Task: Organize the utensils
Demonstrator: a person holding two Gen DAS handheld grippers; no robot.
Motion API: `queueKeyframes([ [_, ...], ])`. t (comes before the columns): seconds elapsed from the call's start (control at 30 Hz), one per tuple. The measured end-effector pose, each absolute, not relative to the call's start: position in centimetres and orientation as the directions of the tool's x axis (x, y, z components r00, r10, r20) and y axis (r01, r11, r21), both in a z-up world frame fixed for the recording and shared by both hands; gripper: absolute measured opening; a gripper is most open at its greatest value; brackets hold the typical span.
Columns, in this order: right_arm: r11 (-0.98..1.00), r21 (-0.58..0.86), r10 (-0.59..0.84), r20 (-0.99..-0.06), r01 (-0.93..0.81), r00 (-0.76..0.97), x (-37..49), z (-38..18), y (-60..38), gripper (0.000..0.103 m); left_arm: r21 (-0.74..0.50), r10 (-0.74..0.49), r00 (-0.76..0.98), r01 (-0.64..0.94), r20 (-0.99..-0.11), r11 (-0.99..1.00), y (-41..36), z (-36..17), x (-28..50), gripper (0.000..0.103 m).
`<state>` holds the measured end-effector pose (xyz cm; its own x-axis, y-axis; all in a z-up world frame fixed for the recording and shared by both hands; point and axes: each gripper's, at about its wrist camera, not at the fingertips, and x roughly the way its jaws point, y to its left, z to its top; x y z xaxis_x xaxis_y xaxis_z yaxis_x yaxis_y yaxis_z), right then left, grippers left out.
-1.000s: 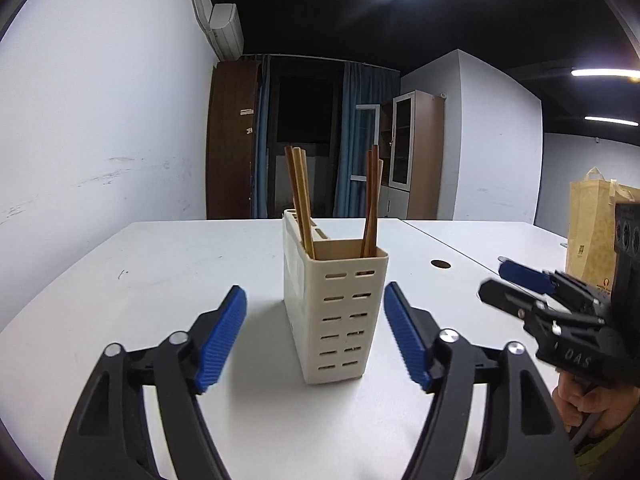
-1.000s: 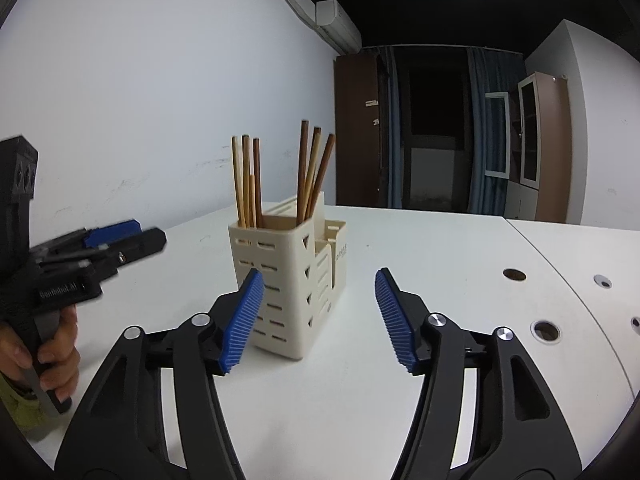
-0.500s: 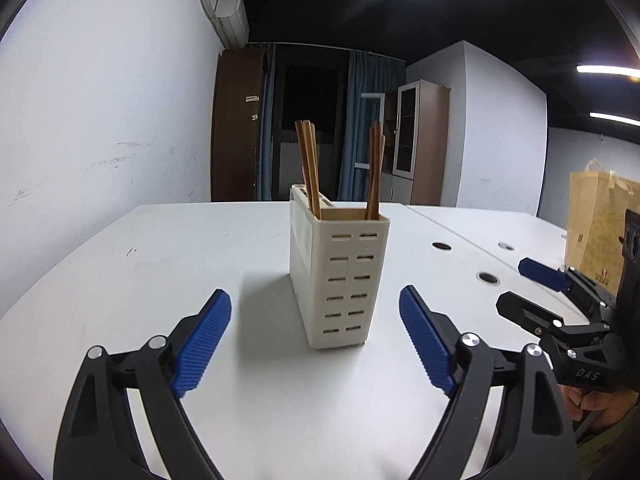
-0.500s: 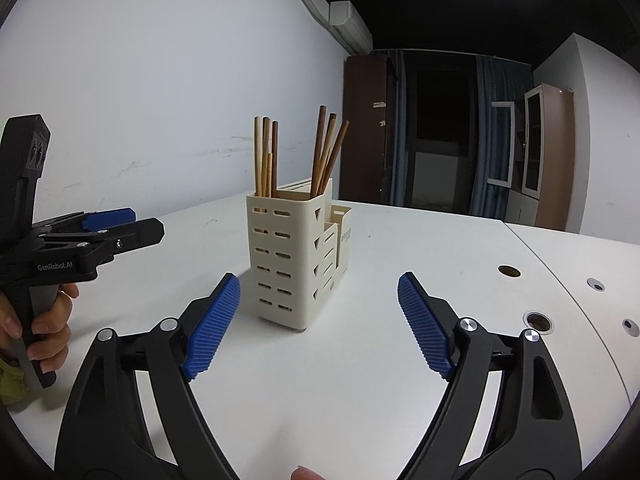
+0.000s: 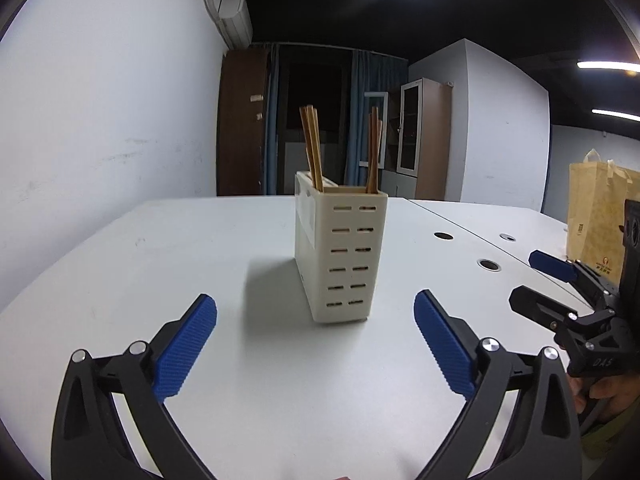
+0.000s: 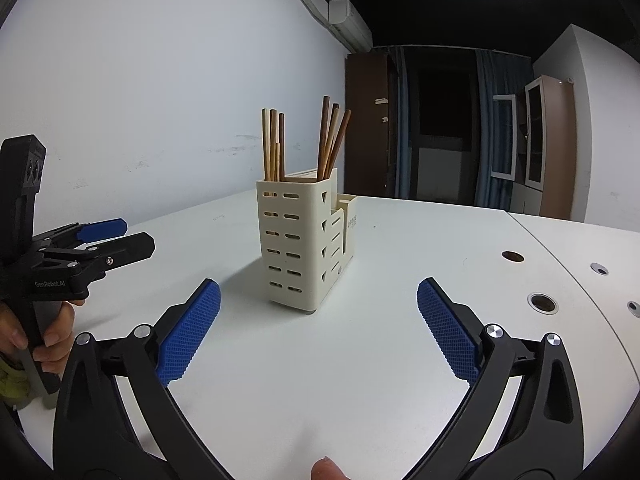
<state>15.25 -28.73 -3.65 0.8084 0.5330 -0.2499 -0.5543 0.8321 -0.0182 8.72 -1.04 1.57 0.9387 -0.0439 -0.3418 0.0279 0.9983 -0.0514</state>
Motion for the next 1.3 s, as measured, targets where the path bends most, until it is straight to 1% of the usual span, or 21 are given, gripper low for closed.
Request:
queueKeyframes([
  [0.1,0.832,-0.033,0.529,-0.257,-0.554,0.809,15.19,-3.95,-28.5,0.094,-0.058,-0.05,0.933,0.031,-0.356,0.998,-0.89,1.27,8.76,0.097],
  [0.33,0.826,-0.036,0.533,-0.272,-0.562,0.801,15.34,-4.24,-28.29,0.095,-0.049,-0.035,0.943,0.02,-0.331,0.999,-0.74,1.44,8.25,0.097],
  [0.87,0.821,-0.038,0.537,-0.287,-0.569,0.793,15.39,-4.34,-28.03,0.095,-0.007,-0.024,0.939,0.023,-0.342,1.0,-1.44,1.18,8.34,0.097],
  [1.03,0.816,-0.039,0.544,-0.288,-0.577,0.788,15.22,-4.35,-28.06,0.095,0.008,-0.007,0.928,0.011,-0.372,1.0,-1.54,0.97,8.82,0.097],
  [1.3,0.81,-0.037,0.551,-0.296,-0.585,0.781,15.19,-4.44,-28.05,0.095,0.014,0.003,0.932,0.002,-0.361,1.0,-1.54,1.0,8.68,0.097],
])
